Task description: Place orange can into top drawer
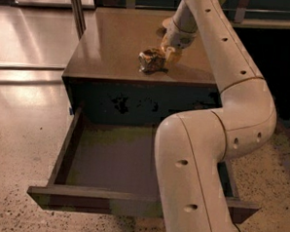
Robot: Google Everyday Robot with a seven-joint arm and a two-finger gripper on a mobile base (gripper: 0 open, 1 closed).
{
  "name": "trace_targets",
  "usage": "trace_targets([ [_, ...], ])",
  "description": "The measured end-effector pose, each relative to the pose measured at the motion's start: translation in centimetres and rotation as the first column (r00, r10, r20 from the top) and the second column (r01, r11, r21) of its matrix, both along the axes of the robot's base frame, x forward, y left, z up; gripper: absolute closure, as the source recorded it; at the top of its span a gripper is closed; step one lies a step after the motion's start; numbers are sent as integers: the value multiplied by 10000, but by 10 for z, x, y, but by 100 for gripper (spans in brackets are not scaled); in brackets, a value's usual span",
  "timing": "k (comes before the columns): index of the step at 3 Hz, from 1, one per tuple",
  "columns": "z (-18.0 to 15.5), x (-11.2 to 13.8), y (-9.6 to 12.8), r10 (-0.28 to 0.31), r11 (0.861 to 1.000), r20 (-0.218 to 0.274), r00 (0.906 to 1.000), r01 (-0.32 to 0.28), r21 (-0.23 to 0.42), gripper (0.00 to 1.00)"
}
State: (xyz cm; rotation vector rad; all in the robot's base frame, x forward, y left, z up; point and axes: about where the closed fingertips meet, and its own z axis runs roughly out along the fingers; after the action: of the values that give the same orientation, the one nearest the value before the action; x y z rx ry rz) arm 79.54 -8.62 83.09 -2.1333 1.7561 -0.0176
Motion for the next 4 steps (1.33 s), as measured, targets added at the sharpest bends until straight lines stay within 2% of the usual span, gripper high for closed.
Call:
trace_targets([
  [1,21,1,5,72,9993,470,9989,-88,357,100],
  [2,19,6,8,49,9992,582,9983,-73,404,100],
  [3,17,9,17,278,9977,680,9973,-318,594,100],
  [4,23,2,30,909,9924,727,9932,-965,767,100],
])
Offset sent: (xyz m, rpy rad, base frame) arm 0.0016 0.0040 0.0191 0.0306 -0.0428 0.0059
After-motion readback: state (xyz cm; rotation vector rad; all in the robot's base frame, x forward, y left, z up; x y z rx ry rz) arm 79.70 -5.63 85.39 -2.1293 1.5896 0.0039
